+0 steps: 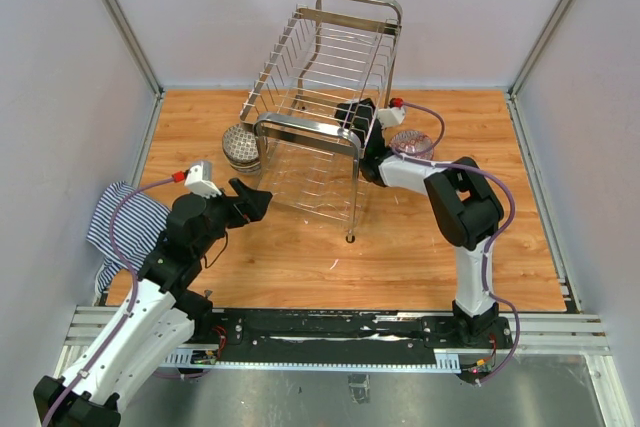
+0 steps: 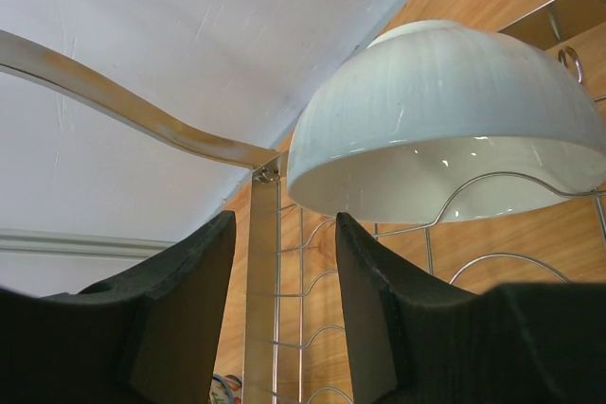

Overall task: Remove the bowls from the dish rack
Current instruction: Adjust the dish rack at the center of the board, then pick up the bowl from the dish rack.

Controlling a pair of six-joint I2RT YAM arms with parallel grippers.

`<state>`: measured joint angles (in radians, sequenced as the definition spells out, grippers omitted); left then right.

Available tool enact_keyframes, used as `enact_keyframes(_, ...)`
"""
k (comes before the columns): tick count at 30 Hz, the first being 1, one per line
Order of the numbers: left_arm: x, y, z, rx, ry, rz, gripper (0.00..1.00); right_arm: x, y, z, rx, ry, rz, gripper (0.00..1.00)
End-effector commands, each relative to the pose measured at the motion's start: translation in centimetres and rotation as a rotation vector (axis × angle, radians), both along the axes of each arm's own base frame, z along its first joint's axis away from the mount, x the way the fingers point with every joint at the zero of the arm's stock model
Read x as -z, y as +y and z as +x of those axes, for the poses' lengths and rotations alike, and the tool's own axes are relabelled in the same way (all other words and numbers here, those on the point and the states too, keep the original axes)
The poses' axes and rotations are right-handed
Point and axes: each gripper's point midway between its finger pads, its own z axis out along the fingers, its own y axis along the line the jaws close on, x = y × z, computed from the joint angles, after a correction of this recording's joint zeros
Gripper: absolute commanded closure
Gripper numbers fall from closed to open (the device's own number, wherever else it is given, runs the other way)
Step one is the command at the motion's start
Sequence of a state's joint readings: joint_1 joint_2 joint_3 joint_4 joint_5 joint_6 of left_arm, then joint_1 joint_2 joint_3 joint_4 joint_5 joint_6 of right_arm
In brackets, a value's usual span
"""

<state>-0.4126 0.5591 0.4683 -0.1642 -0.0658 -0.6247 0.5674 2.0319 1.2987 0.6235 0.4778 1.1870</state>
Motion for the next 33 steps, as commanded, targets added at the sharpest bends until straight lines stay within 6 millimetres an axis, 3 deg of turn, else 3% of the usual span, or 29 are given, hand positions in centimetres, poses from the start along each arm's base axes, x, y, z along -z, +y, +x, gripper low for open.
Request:
enact_keyframes(1, -0.2, 0.1, 0.4, -0.004, -0.03, 0.004, 0.03, -0.3, -0.9, 1.3, 0.04, -0.018, 0.005, 0.53)
enact_keyframes(10, 0.1, 0.1, 0.6, -0.009, -0.023, 0.01, 0.03, -0.4, -1.7, 2.3, 0.057, -0.027, 0.007, 0.62)
enact_keyframes(18, 0.2, 0.2, 0.7, -0.014, -0.021, 0.014, 0.03, -0.5, -2.0, 3.2, 0.067, -0.041, 0.007, 0.64)
enact_keyframes(33, 0.6, 0.2, 0.8, -0.017, -0.013, 0.017, 0.03, -1.4, -2.5, 3.8, 0.083, -0.095, 0.001, 0.87)
